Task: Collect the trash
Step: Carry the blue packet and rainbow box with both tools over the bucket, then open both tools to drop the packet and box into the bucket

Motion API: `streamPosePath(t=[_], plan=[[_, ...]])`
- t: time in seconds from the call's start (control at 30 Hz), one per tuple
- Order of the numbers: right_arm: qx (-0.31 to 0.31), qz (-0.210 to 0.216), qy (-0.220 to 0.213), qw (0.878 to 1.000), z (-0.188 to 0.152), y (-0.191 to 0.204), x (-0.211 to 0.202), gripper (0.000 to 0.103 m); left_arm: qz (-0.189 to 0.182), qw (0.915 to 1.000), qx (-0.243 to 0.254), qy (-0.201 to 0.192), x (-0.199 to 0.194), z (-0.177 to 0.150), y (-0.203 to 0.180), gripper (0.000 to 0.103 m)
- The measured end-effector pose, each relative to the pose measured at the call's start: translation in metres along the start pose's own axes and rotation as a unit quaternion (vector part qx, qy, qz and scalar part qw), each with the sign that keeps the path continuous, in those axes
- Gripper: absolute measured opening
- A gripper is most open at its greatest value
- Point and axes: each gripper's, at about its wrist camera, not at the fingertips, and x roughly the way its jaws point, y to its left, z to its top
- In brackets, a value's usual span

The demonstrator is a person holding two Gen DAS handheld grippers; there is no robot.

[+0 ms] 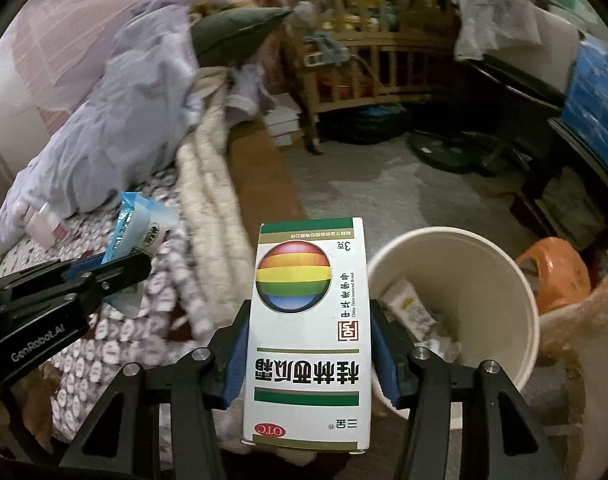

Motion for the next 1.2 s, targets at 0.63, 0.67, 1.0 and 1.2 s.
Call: streamPosePath(t=[0.63,0.67,1.0,1.2], plan=[[0.099,-0.065,0.02,0.993,-0.018,-0.119,0.011,0.052,-0.088,0.9945,0.034,0.046,0.065,0.024,-0.094,0.018],[0.103,-0.066,0.021,0.992,-0.019,-0.123,0.013,0.052,-0.089,0.9943,0.036,0.048,0.069,0.025,-0.098,0.018],[0.142,-0.074,0.022,0.987,-0.023,-0.142,0.027,0.051,-0.096,0.9934,0.04,0.049,0.087,0.028,-0.114,0.018],[0.155,-0.071,0.011,0.985,-0.026,-0.15,0.024,0.065,-0.104,0.9926,0.048,0.041,0.087,0.026,-0.113,0.049]])
